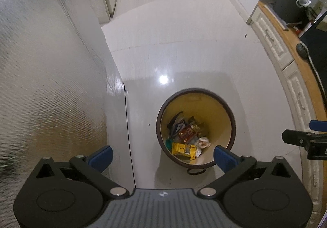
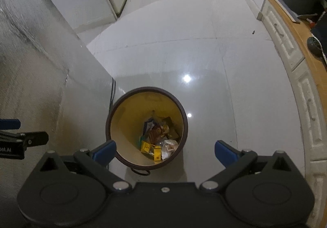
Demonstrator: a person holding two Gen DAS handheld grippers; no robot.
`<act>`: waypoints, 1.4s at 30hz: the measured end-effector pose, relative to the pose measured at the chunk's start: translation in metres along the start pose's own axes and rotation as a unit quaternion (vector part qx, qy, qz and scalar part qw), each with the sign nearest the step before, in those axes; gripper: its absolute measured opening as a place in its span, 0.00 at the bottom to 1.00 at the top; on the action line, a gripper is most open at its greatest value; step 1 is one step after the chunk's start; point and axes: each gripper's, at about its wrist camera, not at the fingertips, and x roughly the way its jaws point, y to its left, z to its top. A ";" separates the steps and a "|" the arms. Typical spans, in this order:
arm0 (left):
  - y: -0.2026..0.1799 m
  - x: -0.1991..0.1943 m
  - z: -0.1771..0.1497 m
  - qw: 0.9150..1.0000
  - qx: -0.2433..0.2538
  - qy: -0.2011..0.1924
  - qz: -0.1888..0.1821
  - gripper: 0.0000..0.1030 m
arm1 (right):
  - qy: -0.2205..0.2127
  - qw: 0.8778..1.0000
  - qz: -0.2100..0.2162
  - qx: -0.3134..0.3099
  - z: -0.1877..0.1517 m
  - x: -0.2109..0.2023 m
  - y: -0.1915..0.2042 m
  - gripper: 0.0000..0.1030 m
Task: Collect trash
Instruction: 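Move both tools back to the counter toward the blue can and clear bag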
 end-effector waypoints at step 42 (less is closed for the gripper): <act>-0.003 -0.307 -0.062 0.918 0.025 -0.396 0.025 1.00 | -0.420 0.901 0.045 -0.096 -0.030 -0.275 0.083 1.00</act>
